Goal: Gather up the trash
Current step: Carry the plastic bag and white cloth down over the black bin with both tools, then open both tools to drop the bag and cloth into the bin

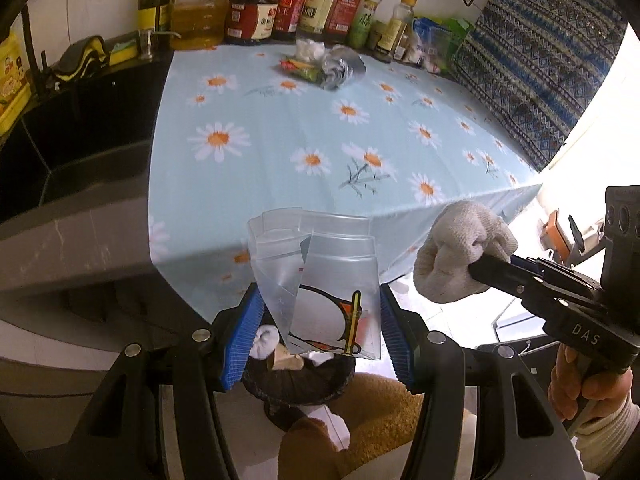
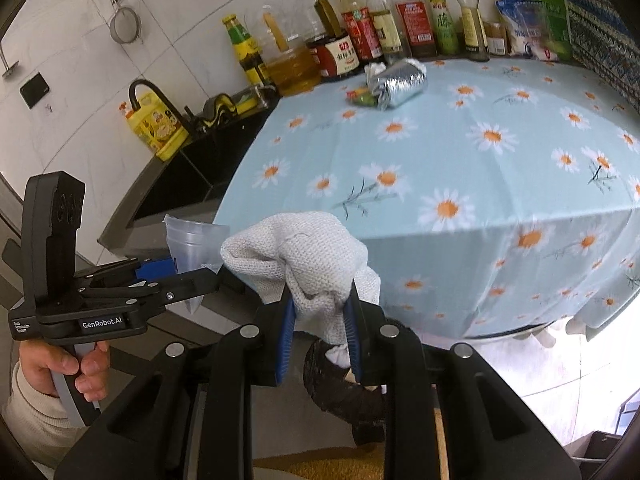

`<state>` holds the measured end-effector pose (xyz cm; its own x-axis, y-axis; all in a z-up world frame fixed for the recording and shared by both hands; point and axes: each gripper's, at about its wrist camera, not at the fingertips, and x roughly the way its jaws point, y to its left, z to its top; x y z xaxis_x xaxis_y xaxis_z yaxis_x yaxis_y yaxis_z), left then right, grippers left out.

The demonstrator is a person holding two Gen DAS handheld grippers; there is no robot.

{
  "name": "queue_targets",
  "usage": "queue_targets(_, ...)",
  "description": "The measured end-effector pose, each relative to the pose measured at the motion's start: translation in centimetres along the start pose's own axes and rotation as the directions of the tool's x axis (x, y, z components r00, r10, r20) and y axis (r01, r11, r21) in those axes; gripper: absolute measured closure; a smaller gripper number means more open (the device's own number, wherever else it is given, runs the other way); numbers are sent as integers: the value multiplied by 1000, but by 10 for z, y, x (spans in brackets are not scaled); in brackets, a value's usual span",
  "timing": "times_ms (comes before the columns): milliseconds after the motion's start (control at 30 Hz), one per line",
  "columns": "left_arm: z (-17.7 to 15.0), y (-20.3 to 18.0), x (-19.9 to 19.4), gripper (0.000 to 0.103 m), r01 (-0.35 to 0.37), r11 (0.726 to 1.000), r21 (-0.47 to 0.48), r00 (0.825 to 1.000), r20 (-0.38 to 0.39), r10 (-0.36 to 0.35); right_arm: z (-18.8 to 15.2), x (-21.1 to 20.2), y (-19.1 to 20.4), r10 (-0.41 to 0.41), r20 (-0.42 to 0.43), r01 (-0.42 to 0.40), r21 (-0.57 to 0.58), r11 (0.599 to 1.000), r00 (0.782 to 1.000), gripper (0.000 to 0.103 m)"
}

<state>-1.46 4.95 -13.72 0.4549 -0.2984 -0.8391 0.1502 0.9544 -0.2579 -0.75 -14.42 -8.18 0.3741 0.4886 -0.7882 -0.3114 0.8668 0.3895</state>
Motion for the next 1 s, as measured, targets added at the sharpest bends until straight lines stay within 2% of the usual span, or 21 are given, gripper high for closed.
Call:
queue_targets(267, -26, 10, 21, 48, 3, 999, -49, 998, -55, -6, -22, 28, -2, -2, -89, 2, 9, 1000, 996, 78)
queue_targets(500, -47, 20, 46, 48, -8, 995, -101, 990, -138, -6, -39, 64, -12, -3, -197, 8, 27, 1000, 980, 78)
queue_targets(767, -71, 29, 94, 48, -14, 990, -142, 965, -261, -24, -56, 103, -31, -15, -300, 37, 66, 997, 954, 78)
queue_targets(1000, -82, 33, 132, 48, -9, 985, -171, 939, -340, -50, -63, 127, -45, -13, -346, 44, 83, 996, 938, 78)
